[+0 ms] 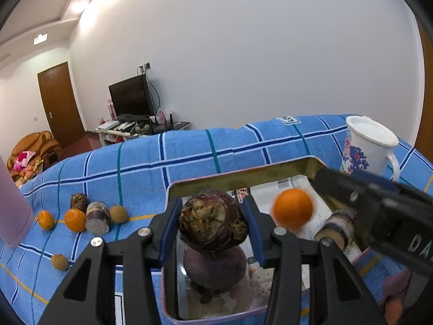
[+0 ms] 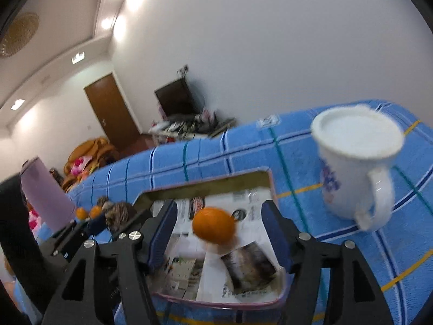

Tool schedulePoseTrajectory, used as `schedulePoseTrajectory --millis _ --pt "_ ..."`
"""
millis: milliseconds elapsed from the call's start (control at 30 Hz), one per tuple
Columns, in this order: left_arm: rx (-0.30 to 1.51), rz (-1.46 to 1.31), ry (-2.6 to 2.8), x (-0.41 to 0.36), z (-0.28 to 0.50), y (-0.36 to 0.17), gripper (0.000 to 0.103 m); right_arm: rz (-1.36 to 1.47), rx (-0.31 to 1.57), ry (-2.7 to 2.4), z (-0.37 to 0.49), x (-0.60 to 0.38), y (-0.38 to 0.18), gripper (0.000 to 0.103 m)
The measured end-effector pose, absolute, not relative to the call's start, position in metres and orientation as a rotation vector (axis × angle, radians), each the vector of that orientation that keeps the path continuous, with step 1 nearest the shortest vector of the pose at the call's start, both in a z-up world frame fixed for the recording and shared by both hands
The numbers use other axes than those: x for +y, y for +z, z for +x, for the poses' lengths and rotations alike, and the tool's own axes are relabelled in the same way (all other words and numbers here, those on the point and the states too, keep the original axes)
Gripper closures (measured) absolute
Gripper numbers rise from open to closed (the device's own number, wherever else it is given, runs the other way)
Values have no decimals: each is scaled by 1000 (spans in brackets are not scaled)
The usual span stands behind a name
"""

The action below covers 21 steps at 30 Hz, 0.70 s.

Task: Organize fruits
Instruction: 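Open the right tool to drop the orange into the tin while the left tool releases the brown fruit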

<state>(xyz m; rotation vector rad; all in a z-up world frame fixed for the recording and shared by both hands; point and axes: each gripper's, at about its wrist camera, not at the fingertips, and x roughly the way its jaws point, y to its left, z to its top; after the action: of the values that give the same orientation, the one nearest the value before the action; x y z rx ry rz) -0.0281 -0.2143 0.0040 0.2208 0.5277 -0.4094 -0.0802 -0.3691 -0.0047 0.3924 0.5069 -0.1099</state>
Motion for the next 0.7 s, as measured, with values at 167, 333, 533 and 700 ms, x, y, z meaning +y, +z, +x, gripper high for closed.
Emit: schedulePoseTrajectory --millis 167,333,533,700 --pt "506 220 -440 -217 -32 6 39 359 447 -217 -88 -371 4 36" --pt "409 225 -426 -215 -50 13 0 346 387 -280 -102 -373 9 37" --pt "443 238 -383 -212 -49 12 0 336 404 -303 -100 -371 9 36" --pt "514 183 -352 -198 -38 11 0 270 367 -323 -103 -362 13 36"
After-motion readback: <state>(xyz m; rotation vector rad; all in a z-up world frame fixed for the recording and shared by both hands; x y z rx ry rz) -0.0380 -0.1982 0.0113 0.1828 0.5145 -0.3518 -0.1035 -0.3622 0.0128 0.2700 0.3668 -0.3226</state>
